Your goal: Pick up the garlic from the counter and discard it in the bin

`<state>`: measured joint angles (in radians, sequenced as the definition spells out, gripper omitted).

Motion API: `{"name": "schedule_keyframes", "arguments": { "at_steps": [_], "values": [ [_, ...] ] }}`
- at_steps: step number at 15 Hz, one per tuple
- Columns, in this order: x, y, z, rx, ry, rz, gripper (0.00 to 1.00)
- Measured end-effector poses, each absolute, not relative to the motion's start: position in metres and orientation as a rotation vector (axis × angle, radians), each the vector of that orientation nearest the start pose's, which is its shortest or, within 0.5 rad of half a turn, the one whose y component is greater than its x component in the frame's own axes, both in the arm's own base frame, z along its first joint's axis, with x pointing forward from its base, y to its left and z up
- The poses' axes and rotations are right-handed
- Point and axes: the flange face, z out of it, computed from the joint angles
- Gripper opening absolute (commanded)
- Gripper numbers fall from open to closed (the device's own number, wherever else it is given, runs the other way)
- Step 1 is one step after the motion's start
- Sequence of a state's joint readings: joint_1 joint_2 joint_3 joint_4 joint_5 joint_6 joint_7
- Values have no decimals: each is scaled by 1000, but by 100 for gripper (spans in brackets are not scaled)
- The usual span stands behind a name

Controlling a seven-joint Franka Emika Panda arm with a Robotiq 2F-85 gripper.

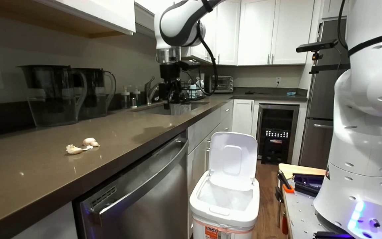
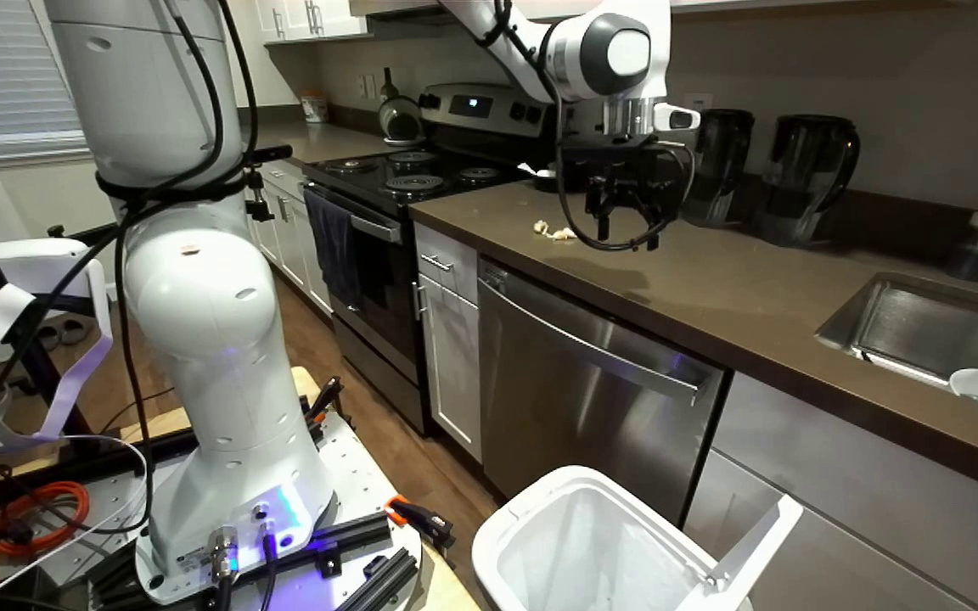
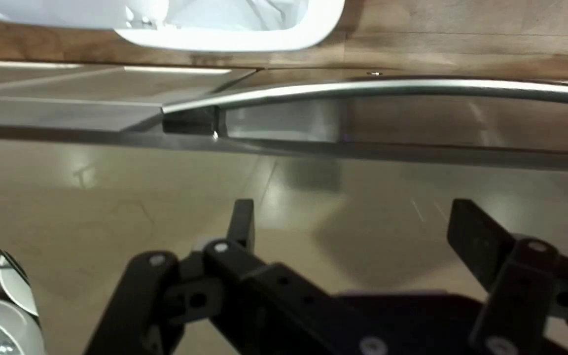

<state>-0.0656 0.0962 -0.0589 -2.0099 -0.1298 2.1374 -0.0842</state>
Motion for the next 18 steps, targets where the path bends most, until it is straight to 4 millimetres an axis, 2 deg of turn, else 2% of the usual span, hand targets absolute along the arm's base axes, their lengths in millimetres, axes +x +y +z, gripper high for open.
{"name": "schedule_keyframes", "arguments": {
  "at_steps": [5, 9, 13, 18],
  "values": [
    [626, -16, 407, -3182, -476, -85, 100],
    [660, 19, 393, -3107, -768, -84, 100],
    [683, 41, 384, -3013, -1028, -83, 100],
    [696, 71, 382, -2867, -1289, -54, 100]
  ]
}}
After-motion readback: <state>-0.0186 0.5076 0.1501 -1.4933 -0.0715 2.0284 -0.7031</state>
